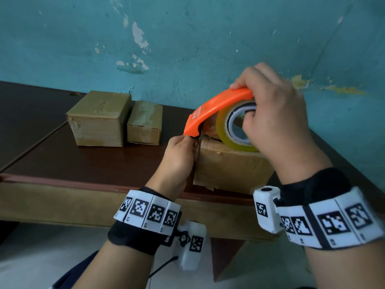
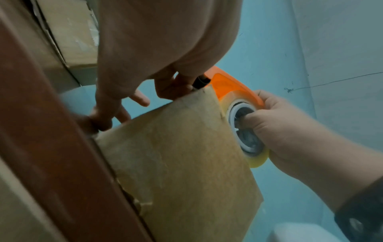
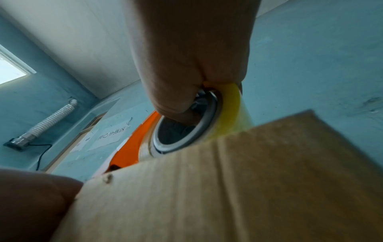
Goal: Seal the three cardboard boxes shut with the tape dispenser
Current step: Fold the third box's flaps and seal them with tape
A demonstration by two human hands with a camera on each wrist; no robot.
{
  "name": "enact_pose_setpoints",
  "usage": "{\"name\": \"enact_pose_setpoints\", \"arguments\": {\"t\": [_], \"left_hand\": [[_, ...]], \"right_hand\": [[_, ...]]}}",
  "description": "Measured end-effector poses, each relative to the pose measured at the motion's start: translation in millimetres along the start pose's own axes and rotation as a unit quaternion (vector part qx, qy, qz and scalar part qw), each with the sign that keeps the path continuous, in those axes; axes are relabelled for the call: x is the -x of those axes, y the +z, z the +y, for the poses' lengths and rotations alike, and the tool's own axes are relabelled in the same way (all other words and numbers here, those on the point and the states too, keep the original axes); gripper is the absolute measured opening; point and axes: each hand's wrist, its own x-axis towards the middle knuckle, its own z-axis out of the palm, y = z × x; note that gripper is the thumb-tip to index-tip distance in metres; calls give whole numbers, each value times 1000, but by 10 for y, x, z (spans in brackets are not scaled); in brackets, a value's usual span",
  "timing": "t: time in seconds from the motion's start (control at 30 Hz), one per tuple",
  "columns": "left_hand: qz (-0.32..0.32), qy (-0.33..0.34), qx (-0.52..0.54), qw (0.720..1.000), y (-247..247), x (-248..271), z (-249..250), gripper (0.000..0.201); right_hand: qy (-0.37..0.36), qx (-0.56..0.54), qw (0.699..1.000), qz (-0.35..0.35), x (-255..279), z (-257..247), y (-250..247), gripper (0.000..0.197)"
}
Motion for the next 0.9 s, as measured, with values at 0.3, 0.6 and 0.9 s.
{"name": "enact_pose_setpoints", "arguments": {"t": [0.3,0.6,0.9], "left_hand": [[41,27,-167,985,25,-43,17,37],[-5,60,-155,986,-74,-103,-100,14],[-98,17,127,987,-56,-79,-270,37]], "right_hand": [[4,14,1000,-9,-7,-38,-14,43],[13,11,1000,-12,-22,-22,-5,40],[18,12,1000,-15,-3,-39,-29,40]]}}
